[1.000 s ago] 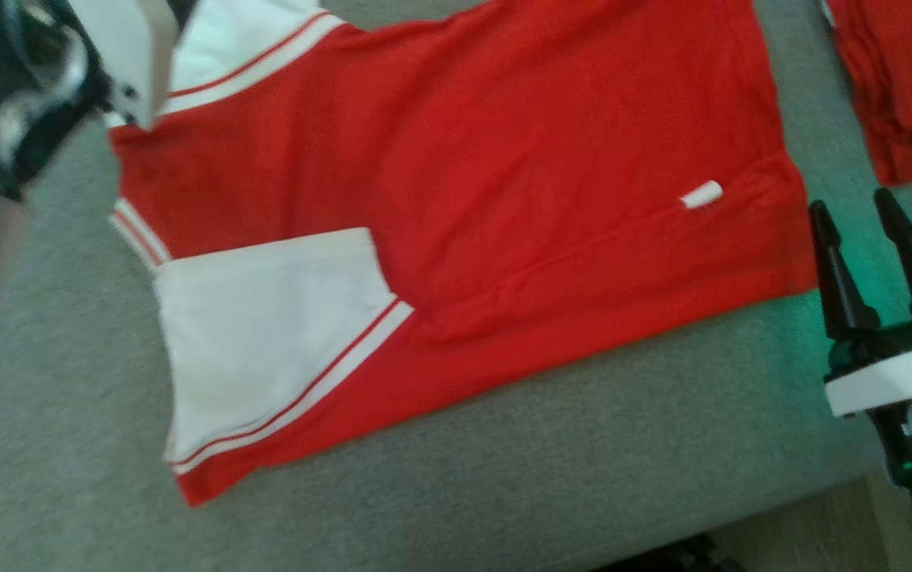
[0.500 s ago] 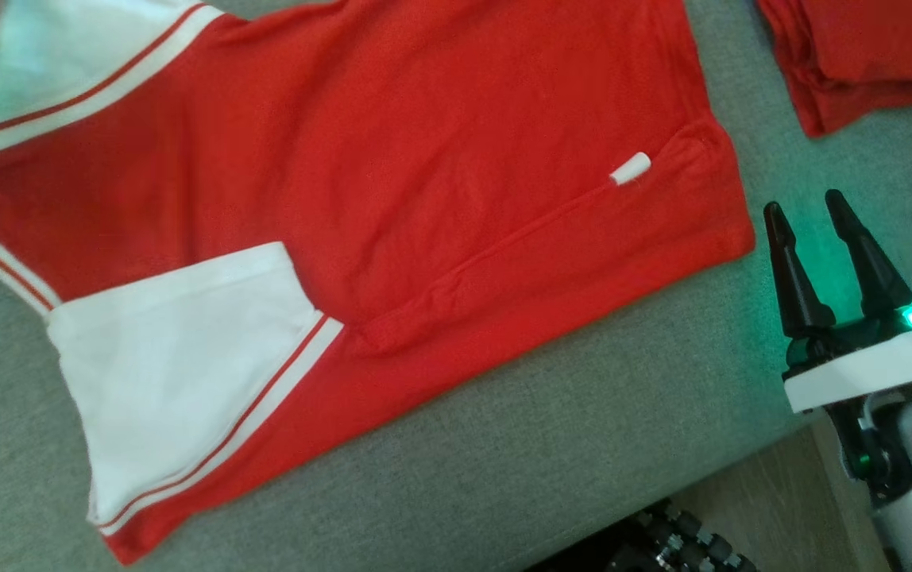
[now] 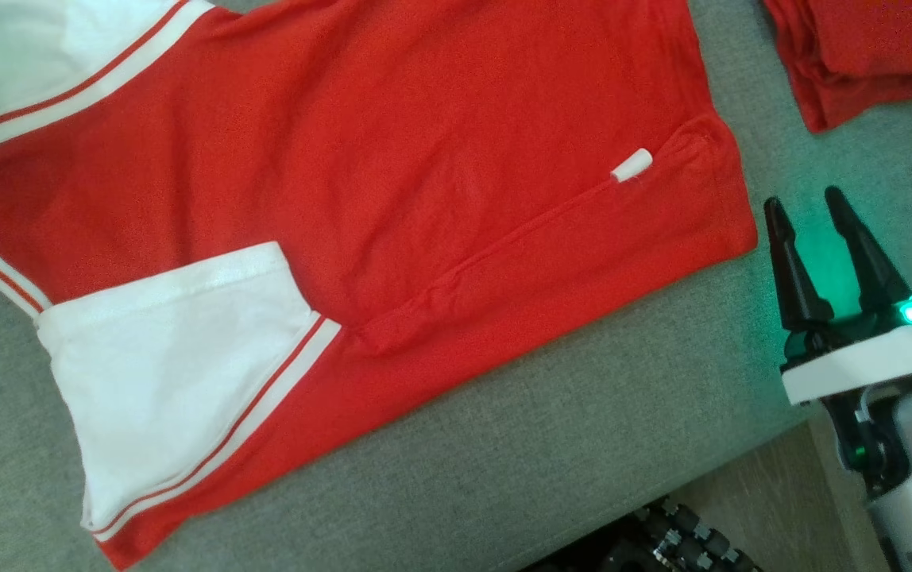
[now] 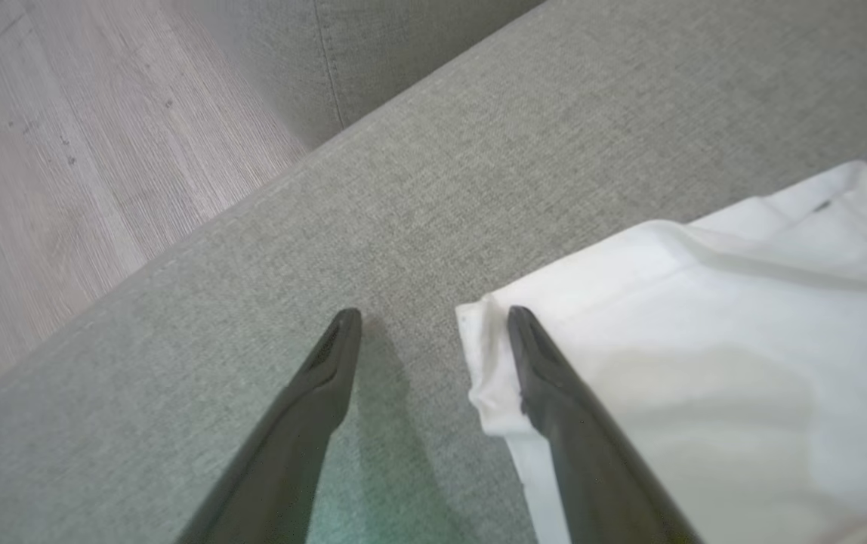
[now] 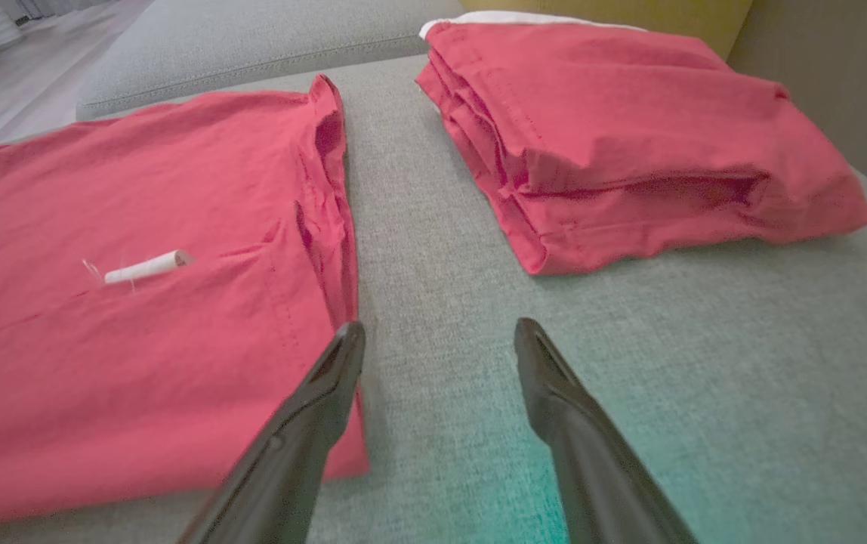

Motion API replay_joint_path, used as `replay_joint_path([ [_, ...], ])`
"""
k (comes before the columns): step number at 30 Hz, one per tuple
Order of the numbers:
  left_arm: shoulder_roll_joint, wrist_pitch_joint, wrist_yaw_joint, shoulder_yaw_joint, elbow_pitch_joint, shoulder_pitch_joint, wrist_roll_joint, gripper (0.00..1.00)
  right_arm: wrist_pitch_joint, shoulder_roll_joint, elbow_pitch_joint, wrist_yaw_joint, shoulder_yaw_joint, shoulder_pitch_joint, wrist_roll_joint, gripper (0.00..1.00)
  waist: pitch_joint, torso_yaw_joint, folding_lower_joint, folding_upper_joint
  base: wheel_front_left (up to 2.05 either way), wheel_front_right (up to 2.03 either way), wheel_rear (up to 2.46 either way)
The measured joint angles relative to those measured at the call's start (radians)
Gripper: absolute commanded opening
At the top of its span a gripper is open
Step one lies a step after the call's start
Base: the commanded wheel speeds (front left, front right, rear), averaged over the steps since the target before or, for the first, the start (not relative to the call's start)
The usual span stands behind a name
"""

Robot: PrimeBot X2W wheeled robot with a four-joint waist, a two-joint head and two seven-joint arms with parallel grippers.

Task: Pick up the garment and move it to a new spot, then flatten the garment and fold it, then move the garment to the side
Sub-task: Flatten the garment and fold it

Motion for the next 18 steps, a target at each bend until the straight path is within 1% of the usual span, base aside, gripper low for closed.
replay_joint_path([
  [4, 0.006, 0.032, 0.012, 0.006, -0.035, 0.023, -0.027, 1.0, -0.009, 0.0, 0.002, 0.0, -0.001, -0.02, 0.005, 1.0, 0.009, -0.002, 0.0, 0.0, 0.0, 0.0, 0.0],
  [5, 0.011, 0.041, 0.013, 0.008, -0.043, 0.024, -0.035, 0.96, -0.009, 0.0, 0.002, 0.0, -0.001, -0.022, 0.005, 1.0, 0.011, -0.003, 0.0, 0.0, 0.0, 0.0, 0.0],
  [6, 0.016, 0.049, 0.016, 0.01, -0.05, 0.026, -0.044, 0.73, -0.009, 0.0, 0.004, 0.0, -0.002, -0.023, 0.005, 1.0, 0.013, -0.004, 0.0, 0.0, 0.0, 0.0, 0.0],
  [7, 0.019, 0.05, 0.016, 0.013, -0.059, 0.029, -0.051, 0.46, -0.01, 0.0, 0.006, 0.0, -0.002, -0.023, 0.005, 1.0, 0.015, -0.005, 0.0, 0.0, 0.0, 0.0, 0.0],
  [8, 0.022, 0.049, 0.016, 0.014, -0.07, 0.033, -0.055, 0.32, -0.011, 0.0, 0.007, 0.0, -0.002, -0.023, 0.005, 1.0, 0.016, -0.005, 0.0, 0.0, 0.0, 0.0, 0.0],
  [9, 0.024, 0.048, 0.016, 0.015, -0.081, 0.038, -0.056, 0.03, -0.013, 0.0, 0.008, 0.0, -0.002, -0.023, 0.005, 1.0, 0.018, -0.006, 0.0, 0.0, 0.0, 0.0, 0.0],
  [10, 0.029, 0.027, 0.016, 0.015, -0.1, 0.049, -0.053, 0.0, -0.017, 0.0, 0.011, 0.0, -0.003, -0.026, 0.005, 1.0, 0.021, -0.008, 0.0, 0.0, 0.0, 0.0, 0.0],
  [14, 0.037, -0.056, 0.013, 0.01, -0.106, 0.051, -0.008, 0.0, -0.017, -0.002, 0.013, 0.0, 0.0, -0.05, 0.005, 1.0, 0.022, -0.006, 0.0001, 0.0, 0.0, 0.0, 0.0],
  [15, 0.037, -0.075, 0.006, 0.005, -0.106, 0.051, 0.001, 0.0, -0.016, -0.005, 0.012, 0.0, 0.001, -0.062, 0.005, 1.0, 0.021, -0.005, 0.0001, 0.0, 0.0, 0.0, 0.0],
  [18, 0.036, -0.131, -0.003, -0.003, -0.105, 0.047, 0.024, 0.0, 0.02, -0.033, 0.005, 0.0, 0.017, -0.12, 0.014, 1.0, 0.015, 0.001, 0.0, 0.0, 0.0, 0.0, 0.0],
])
